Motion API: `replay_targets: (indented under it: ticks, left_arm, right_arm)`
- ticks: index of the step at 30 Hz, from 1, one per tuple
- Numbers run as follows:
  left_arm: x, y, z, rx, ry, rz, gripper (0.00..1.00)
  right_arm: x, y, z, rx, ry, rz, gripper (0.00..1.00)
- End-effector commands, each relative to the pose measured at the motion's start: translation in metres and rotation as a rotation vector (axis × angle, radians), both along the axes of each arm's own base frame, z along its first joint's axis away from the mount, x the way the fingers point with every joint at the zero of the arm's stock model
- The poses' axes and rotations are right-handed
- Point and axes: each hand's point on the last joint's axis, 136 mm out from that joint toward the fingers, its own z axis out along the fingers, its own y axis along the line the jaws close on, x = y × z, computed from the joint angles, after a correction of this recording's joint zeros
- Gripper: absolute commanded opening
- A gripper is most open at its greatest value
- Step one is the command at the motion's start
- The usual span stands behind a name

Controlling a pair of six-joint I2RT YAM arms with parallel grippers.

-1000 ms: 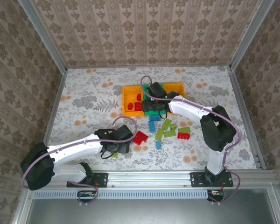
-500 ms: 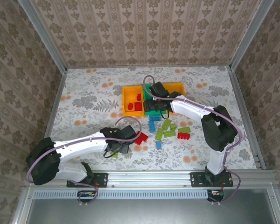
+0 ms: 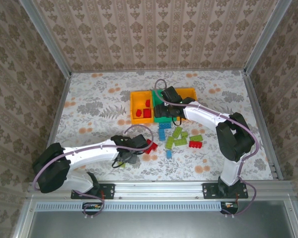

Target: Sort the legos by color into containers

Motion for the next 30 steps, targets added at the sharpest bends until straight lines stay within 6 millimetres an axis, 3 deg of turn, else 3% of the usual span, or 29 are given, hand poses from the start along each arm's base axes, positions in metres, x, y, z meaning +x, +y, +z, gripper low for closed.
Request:
replay_targets:
  ticks: [1,11,19,25,30]
  left_arm:
    - [0.003,0.0,0.006,0.021,-0.022,0.013,0.51]
    - [0.007,0.001,0.01,0.034,-0.038,0.012,0.36]
    - [0.013,-0.003,0.021,0.011,-0.079,0.005,0.33]
    - [0.028,-0.014,0.039,-0.023,-0.132,-0.016,0.33]
    - [0.054,-0.031,0.061,-0.073,-0.19,-0.045,0.33]
  right_arm:
    - [-0.002,-0.002,0.014,0.041,-0.015,-0.012,0.78]
    - [-0.002,-0.005,0.015,0.049,-0.015,-0.021,0.78]
    - [-0.003,-0.009,0.017,0.051,-0.018,-0.029,0.78]
    - [-0.003,-0.012,0.023,0.058,-0.031,-0.035,0.78]
    - [-0.007,-0.022,0.035,0.062,-0.051,-0.05,0.78]
